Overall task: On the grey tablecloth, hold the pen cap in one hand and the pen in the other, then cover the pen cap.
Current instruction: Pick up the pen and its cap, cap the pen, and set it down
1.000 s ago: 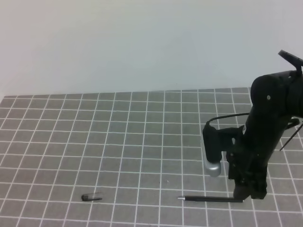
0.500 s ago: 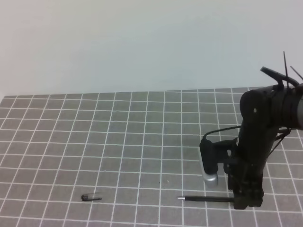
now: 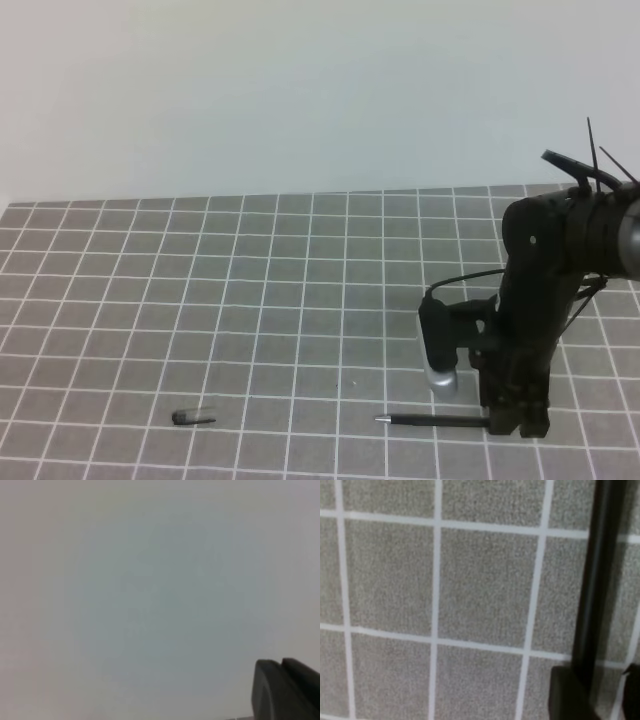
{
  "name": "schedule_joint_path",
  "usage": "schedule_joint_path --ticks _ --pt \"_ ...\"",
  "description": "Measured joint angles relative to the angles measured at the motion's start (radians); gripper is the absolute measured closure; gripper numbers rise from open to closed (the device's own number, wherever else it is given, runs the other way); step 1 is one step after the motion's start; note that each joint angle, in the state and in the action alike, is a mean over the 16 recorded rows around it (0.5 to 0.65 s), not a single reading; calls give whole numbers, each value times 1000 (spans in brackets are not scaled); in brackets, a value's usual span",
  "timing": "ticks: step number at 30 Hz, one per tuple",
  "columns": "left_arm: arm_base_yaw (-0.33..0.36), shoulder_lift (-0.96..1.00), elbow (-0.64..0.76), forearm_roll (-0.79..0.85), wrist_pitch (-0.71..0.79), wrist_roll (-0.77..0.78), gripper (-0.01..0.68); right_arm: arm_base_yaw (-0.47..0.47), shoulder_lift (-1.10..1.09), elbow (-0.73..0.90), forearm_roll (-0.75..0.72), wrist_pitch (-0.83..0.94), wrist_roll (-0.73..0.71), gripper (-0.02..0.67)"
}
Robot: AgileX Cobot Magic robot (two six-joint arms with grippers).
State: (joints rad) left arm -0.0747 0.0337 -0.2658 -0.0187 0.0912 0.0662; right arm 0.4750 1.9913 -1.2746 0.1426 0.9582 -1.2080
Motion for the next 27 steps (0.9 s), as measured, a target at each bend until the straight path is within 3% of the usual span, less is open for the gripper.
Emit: schedule_joint_path --ticks 27 --pt "0 0 0 0 1 -4 673 0 6 0 6 3 -15 561"
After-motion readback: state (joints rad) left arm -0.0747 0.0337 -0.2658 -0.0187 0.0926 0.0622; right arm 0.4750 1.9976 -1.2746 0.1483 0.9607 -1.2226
